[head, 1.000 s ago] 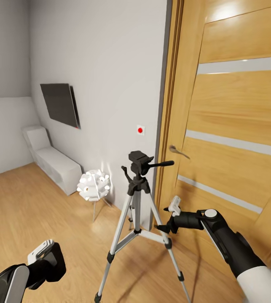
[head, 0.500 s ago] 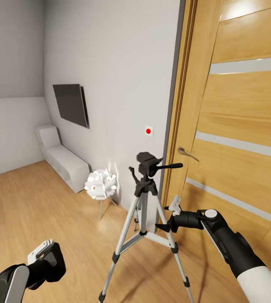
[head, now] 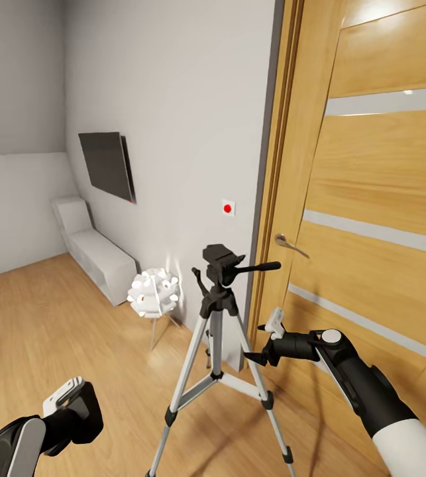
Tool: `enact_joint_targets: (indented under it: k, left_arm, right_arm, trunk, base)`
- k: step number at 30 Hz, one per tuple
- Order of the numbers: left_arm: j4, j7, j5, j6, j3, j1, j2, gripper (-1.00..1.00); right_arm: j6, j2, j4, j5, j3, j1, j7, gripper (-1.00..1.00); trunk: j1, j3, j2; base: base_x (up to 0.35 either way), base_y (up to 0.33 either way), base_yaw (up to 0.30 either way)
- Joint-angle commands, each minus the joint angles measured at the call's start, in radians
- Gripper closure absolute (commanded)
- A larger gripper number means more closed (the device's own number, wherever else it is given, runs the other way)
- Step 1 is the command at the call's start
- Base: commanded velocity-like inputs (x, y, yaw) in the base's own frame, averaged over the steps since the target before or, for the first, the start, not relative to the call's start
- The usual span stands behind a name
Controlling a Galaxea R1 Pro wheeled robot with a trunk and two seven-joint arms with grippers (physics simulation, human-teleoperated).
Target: Attach the digital camera to the camera tripod in the bedroom.
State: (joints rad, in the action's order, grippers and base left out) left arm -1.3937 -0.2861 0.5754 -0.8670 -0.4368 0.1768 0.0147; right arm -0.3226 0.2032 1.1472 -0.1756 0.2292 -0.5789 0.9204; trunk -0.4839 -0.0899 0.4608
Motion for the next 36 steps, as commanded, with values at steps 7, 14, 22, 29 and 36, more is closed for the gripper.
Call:
enact_joint_targets:
  k: [7, 14, 22, 29, 36]
  left_arm:
    - [-0.001, -0.007, 0.009, -0.005, 0.001, 0.001, 0.002, 1.0]
    - [-0.01, -0.004, 0.011, -0.021, 0.008, 0.002, 0.001, 1.0]
    - [-0.015, -0.003, 0.009, -0.057, 0.06, 0.008, 0.002, 1.0]
    - [-0.016, -0.006, 0.004, -0.058, 0.098, 0.01, 0.002, 1.0]
    - [-0.016, -0.007, 0.002, -0.055, 0.104, 0.01, 0.001, 1.0]
  right_arm:
    - [-0.007, -0.002, -0.012, -0.004, 0.002, -0.001, 0.004, -1.0]
    - [-0.012, -0.006, -0.047, -0.001, 0.002, -0.001, 0.009, -1.0]
    - [-0.017, -0.009, -0.059, 0.002, 0.002, -0.001, 0.012, -1.0]
    - [-0.018, -0.01, -0.062, 0.002, 0.002, 0.0, 0.012, -1.0]
    - [-0.016, -0.011, -0.062, 0.003, 0.002, 0.001, 0.012, -1.0]
  trunk:
    - [-0.001, -0.002, 0.002]
    - [-0.001, -0.002, 0.002]
    - [-0.001, -0.002, 0.002]
    - [-0.001, -0.002, 0.002]
    - [-0.001, -0.002, 0.002]
  base:
    - [0.009, -0.01, 0.0]
    - [0.002, -0.002, 0.0]
    - [0.0, 0.0, 0.0]
    - [0.0, -0.059, 0.0]
    - [0.0, -0.129, 0.0]
